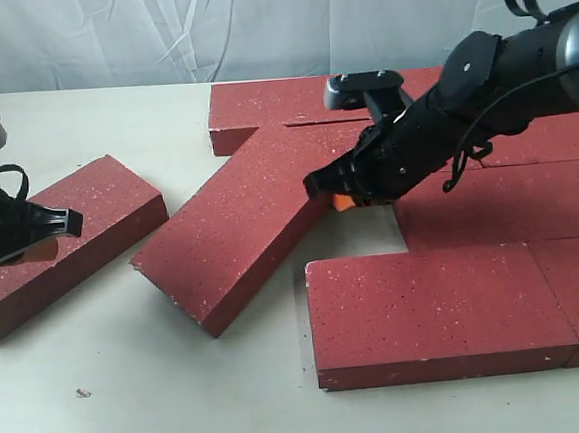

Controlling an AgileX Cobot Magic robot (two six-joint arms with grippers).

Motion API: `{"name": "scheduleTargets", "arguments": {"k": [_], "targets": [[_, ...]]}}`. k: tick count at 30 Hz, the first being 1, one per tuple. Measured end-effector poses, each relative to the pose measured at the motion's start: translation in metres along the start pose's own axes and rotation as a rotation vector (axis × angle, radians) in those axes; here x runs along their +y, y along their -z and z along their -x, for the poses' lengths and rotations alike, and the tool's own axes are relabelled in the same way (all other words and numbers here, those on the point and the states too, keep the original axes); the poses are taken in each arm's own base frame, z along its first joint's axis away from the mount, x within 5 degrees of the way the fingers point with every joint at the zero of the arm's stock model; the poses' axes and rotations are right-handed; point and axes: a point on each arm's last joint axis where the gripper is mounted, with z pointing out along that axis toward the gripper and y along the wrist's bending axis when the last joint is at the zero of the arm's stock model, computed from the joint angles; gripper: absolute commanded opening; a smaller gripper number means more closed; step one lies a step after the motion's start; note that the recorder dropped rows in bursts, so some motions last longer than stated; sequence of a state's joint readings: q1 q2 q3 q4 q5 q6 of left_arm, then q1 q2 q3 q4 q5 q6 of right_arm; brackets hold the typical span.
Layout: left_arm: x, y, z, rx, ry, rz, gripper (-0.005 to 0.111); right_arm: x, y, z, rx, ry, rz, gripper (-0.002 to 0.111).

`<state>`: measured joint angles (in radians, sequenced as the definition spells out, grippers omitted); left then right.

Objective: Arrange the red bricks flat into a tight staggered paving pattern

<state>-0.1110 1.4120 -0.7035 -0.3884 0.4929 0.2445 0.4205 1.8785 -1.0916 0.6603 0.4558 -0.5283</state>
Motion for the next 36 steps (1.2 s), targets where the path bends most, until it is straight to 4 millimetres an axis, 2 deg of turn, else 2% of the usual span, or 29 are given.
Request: {"name": "scheduleTargets", "arguments": {"k": [7,12,16,21,28,32,36], "targets": [[0.0,0.0,0.0,0.0,-0.002,0.0,0.0,0.037,-0.006,-0.016,0.13,0.158,0.108,-0.001],[0.0,0.0,0.0,-0.001,0.006,-0.004,0.0,0.055,-0.008,-0.02,0.147,0.154,0.16,-0.001],[-0.001,0.0,0.001,-0.005,0.022,-0.012,0.0,0.082,-0.011,-0.027,0.156,0.189,0.224,-0.001],[-0.001,0.0,0.001,-0.011,0.027,-0.013,0.0,0.118,-0.026,-0.044,0.181,0.261,0.259,-0.001],[-0.001,0.0,0.001,-0.011,0.032,-0.015,0.0,0.155,-0.043,-0.058,0.118,0.287,0.251,-0.001],[-0.002,0.002,0.001,-0.02,0.039,-0.021,0.0,0.168,-0.04,-0.061,0.082,0.307,0.256,-0.001],[-0.005,0.014,0.003,-0.065,0.033,-0.027,0.0,0.171,-0.017,-0.048,0.011,0.308,0.273,-0.001]]}}
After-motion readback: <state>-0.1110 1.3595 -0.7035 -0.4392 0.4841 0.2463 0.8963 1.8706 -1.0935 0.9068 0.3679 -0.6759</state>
